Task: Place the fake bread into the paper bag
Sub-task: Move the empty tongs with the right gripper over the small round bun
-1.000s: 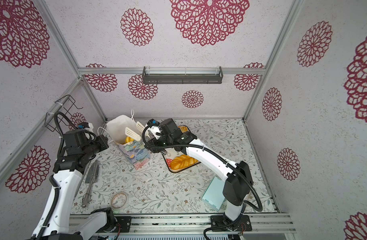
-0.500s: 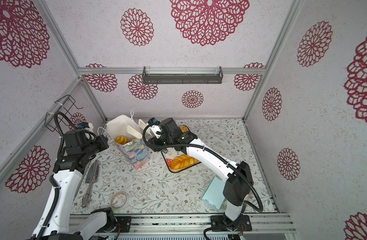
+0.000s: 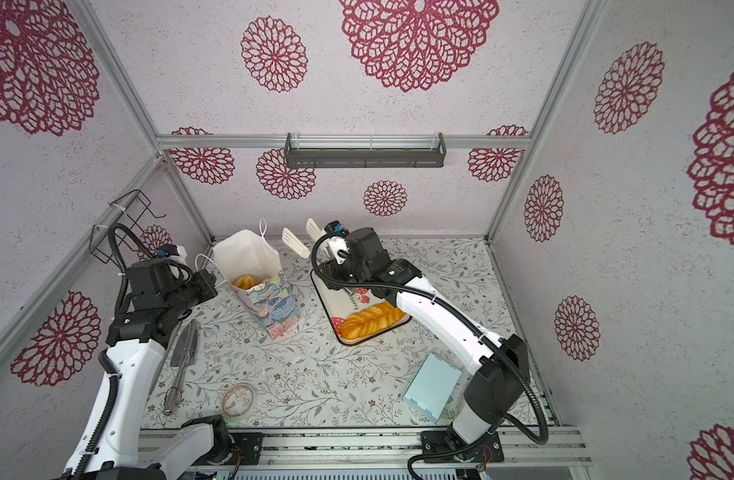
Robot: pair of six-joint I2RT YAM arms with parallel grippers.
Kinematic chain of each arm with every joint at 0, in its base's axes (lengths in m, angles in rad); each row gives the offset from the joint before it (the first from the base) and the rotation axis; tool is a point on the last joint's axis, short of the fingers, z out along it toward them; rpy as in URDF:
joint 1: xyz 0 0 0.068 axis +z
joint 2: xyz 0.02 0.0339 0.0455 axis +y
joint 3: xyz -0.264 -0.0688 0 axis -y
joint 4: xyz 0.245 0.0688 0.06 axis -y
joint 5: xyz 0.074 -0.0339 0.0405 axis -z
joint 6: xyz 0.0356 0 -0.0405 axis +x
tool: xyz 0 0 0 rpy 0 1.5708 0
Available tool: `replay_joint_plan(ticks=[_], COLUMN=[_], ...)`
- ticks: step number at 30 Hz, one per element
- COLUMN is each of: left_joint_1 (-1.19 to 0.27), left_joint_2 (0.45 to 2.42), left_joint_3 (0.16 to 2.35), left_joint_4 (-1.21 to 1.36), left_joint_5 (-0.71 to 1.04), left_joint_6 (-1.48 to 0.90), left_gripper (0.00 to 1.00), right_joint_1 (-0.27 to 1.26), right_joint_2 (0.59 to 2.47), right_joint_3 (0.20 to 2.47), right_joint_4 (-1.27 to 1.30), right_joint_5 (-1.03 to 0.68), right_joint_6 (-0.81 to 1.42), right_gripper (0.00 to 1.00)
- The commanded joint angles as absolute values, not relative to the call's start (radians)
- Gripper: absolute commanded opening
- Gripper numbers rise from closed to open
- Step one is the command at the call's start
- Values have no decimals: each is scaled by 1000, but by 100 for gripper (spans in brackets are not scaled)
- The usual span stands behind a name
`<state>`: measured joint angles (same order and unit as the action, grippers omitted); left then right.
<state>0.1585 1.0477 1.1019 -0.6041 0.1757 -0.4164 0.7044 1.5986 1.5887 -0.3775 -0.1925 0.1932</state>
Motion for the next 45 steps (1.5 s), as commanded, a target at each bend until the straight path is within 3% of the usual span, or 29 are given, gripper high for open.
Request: replay_joint_plan(ticks=[1, 15, 45], left_joint_1=[167, 167, 167], left_joint_2=[1042, 1045, 1040], left_joint_3=[1090, 1090, 1089], left_joint_4=[-592, -592, -595], left_joint_5=[184, 182, 178], left_joint_6=[-420, -419, -417], left_gripper=[0, 0, 0], right_joint_1=[649, 488, 319], right_joint_2=[1544, 1607, 1700], right_joint_3=[1585, 1555, 1453], right_joint_4=[-310, -373, -341], right_joint_5=[-178, -164, -193], right_joint_6=[267, 401, 523], right_gripper=[57, 57, 57])
